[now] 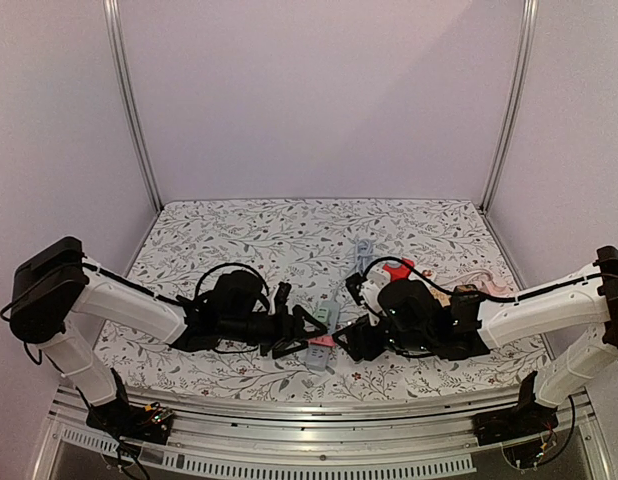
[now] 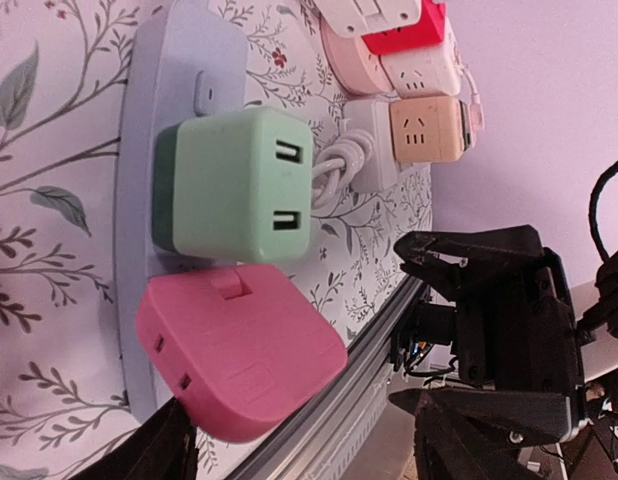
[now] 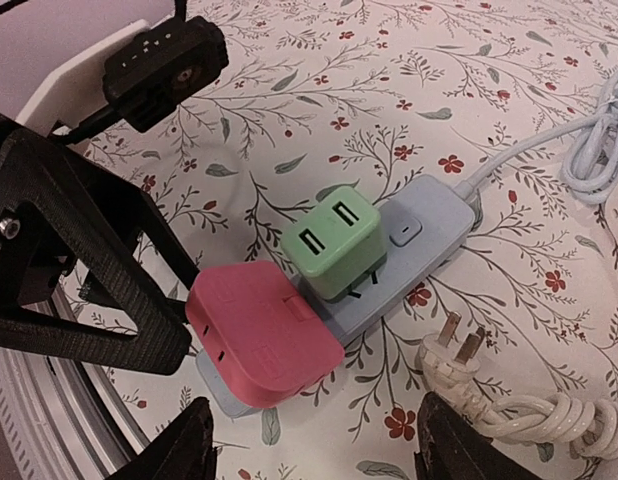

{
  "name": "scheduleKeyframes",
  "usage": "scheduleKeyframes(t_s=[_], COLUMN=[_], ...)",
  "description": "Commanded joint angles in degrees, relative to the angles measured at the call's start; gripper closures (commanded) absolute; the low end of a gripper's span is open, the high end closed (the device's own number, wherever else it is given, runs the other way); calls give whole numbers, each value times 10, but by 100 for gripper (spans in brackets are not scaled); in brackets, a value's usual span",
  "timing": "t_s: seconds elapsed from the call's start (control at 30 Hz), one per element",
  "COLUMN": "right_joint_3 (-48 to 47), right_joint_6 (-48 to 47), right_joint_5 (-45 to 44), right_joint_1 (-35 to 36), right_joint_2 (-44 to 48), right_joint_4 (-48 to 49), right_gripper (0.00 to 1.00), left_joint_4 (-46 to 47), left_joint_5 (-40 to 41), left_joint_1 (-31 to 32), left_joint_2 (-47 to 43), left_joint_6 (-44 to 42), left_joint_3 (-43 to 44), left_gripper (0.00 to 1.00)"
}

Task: Pull the plug off the socket
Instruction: Remove the plug from the socket.

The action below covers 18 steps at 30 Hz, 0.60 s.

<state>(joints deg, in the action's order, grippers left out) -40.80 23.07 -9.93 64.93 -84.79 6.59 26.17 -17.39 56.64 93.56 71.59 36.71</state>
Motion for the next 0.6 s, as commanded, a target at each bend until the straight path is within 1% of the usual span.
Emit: scheduleKeyframes(t_s=[0.0,0.4,0.57], right_joint_3=[-14,-62,-70], right_joint_6=[-25,-93,-121], right_joint_5=[1,32,38], right_joint_1=[13,18,34], right_joint_2=[-13,-81,-97], right_joint_4=[3,7,8], right_gripper=[33,38,36], left_joint_4=[11,12,-3], left_joint_5=[3,5,13], left_joint_1=[10,10,7], left_joint_2=[-5,0,2], left_joint_6=[-2,-4,-8], left_joint_3=[8,14,24], left_gripper=[28,28,28])
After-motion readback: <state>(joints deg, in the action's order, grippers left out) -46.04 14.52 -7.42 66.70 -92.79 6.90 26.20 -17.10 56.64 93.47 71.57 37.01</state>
